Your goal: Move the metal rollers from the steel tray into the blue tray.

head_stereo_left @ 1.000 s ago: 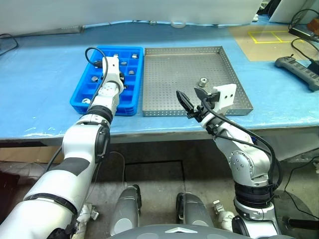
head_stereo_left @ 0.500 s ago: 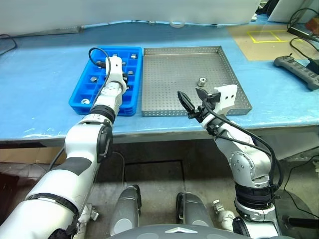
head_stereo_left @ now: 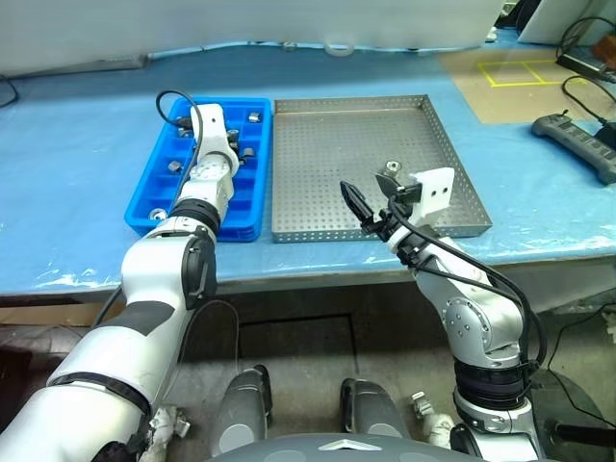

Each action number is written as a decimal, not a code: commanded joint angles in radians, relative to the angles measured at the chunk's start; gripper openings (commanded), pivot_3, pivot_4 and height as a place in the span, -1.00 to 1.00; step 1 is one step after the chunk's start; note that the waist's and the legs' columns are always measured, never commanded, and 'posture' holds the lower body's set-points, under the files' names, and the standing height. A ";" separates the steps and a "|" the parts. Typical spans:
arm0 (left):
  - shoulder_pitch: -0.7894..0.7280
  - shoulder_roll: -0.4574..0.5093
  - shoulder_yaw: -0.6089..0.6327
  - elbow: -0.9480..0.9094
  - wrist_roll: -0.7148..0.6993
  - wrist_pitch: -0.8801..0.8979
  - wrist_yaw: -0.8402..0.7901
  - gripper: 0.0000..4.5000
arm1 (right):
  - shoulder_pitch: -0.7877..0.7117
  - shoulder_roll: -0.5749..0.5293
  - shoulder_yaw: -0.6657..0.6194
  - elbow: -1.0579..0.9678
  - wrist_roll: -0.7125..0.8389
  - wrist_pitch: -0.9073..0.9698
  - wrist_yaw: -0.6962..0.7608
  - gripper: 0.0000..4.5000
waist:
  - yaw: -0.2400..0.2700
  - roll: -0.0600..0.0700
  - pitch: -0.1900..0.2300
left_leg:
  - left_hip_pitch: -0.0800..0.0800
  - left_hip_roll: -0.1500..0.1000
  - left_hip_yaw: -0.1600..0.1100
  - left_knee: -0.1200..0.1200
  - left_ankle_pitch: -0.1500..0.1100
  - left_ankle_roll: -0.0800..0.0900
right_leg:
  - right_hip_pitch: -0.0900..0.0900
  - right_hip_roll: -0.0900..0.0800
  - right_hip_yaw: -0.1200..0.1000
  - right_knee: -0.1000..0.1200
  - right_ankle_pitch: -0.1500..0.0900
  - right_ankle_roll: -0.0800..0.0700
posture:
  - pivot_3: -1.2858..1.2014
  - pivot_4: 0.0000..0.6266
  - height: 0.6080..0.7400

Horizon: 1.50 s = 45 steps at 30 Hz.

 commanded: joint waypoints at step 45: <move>0.115 0.005 -0.041 -0.080 -0.022 -0.017 0.066 -0.23 | 0.033 -0.028 0.034 0.076 -0.093 -0.025 0.078 0.79 | 0.020 -0.021 -0.012 | -0.009 0.004 0.022 0.036 -0.018 -0.021 | -0.008 0.043 0.035 -0.066 0.039 -0.026 | -0.19 -0.52 1.00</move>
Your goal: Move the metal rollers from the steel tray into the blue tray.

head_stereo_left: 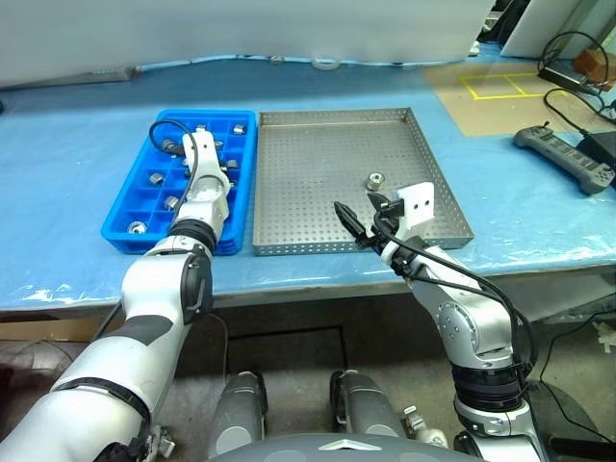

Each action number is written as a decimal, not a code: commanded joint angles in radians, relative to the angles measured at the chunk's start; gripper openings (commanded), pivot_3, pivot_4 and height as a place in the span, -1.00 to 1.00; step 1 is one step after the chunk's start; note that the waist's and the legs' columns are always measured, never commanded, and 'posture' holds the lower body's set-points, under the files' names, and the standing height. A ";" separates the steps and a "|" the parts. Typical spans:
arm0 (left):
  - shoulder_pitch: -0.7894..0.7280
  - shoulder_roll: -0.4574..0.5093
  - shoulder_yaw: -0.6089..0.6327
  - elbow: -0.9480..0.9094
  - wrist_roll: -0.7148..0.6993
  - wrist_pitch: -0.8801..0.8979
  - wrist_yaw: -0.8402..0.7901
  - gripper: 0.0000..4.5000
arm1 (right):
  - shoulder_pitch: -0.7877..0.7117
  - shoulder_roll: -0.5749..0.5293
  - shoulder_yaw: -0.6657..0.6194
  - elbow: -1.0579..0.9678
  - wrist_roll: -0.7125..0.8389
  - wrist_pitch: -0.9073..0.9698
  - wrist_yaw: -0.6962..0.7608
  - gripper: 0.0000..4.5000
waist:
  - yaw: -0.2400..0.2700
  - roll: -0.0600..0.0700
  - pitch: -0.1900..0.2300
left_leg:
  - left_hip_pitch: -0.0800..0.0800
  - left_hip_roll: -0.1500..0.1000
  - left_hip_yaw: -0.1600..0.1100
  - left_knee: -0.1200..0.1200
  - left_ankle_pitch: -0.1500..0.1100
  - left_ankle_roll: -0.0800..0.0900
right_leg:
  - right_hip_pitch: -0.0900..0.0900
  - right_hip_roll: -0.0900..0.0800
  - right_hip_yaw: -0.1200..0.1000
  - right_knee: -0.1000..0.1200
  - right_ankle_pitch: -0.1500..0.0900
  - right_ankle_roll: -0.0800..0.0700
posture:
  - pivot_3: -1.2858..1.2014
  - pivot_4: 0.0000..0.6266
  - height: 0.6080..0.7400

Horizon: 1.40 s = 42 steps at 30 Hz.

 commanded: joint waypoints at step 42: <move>0.004 -0.023 -0.114 -0.260 -0.171 -0.105 -0.991 0.99 | -0.383 -0.024 -0.235 0.420 -0.159 -0.022 -0.277 0.79 | 0.001 0.000 0.001 | -0.014 -0.001 0.006 -0.007 0.007 0.001 | -0.018 -0.002 0.000 0.003 0.001 -0.004 | -0.11 -0.52 1.00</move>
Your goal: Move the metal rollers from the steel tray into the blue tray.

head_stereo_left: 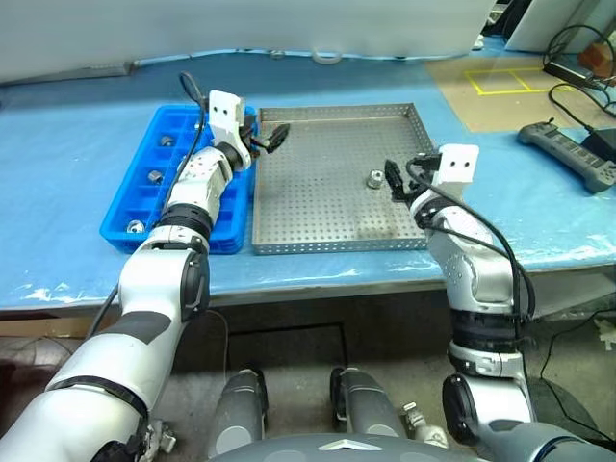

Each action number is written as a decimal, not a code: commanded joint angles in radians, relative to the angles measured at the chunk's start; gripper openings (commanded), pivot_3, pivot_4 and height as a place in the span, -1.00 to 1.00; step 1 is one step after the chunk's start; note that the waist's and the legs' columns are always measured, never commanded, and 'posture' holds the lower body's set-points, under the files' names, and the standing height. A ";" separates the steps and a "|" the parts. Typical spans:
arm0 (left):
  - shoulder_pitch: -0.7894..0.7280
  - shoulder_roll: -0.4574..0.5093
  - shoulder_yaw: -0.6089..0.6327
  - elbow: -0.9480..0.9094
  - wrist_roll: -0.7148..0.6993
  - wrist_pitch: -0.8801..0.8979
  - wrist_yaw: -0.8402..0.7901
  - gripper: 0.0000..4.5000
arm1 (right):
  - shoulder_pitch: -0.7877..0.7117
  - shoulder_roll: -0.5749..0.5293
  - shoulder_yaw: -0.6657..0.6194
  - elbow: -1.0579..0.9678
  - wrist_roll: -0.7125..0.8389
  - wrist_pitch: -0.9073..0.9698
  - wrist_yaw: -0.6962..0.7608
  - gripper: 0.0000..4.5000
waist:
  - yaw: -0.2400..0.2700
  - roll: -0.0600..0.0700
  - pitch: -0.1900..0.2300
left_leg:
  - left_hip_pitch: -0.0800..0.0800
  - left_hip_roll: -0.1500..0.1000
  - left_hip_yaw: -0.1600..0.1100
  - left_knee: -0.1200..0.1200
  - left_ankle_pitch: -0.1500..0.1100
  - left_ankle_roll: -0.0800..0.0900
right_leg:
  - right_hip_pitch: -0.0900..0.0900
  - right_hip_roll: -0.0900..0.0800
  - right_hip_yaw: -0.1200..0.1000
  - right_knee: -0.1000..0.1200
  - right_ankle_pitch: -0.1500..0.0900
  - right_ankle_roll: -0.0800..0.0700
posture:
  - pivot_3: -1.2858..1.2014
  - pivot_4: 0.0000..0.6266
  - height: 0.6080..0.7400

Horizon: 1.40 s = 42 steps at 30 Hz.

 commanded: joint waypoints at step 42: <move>0.460 0.012 -0.139 -0.804 -0.092 0.303 0.006 0.99 | -0.421 -0.095 0.059 0.892 -0.201 -0.294 -0.032 0.79 | 0.114 0.001 0.002 | -0.013 0.009 0.003 0.000 0.015 -0.005 | -0.017 -0.004 -0.017 0.025 -0.008 -0.013 | 0.17 -0.52 1.00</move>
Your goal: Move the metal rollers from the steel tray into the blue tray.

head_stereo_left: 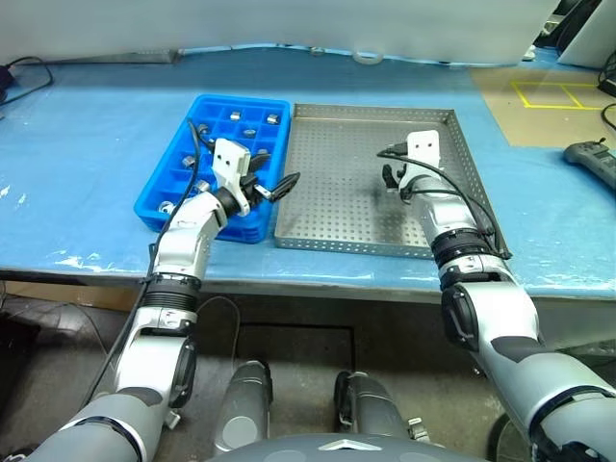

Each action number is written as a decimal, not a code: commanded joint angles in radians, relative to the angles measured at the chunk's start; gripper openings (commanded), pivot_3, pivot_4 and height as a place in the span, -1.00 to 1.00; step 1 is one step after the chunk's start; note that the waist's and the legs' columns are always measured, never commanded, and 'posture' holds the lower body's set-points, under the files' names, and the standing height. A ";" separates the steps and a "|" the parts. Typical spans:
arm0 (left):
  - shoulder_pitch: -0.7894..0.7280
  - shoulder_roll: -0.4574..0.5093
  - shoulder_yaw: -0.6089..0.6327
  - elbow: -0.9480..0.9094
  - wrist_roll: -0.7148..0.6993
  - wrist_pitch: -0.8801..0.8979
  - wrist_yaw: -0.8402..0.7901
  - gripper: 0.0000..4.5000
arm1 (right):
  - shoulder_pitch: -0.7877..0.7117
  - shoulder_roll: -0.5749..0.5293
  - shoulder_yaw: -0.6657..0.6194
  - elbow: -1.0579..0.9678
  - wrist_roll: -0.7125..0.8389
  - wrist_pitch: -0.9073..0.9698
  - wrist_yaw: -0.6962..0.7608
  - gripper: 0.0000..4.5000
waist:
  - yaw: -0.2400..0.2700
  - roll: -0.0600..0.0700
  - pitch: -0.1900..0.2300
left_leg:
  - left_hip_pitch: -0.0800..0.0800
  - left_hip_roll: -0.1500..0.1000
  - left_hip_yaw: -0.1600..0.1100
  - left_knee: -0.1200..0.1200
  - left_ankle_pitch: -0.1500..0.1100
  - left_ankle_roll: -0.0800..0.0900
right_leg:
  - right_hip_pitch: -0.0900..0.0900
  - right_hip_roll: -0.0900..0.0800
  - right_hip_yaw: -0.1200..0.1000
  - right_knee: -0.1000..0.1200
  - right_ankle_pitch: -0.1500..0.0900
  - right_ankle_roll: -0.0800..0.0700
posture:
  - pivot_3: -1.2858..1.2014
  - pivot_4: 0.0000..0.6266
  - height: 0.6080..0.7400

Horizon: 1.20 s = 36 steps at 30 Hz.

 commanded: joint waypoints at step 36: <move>-0.040 0.328 0.312 0.099 -0.042 -0.134 0.363 1.00 | -0.120 0.272 0.230 -0.113 0.105 -0.157 0.676 -0.28 | 0.037 -0.004 0.003 | -0.005 0.005 -0.005 -0.001 0.004 -0.002 | -0.004 0.001 -0.009 0.006 -0.002 -0.005 | 0.35 -0.52 1.00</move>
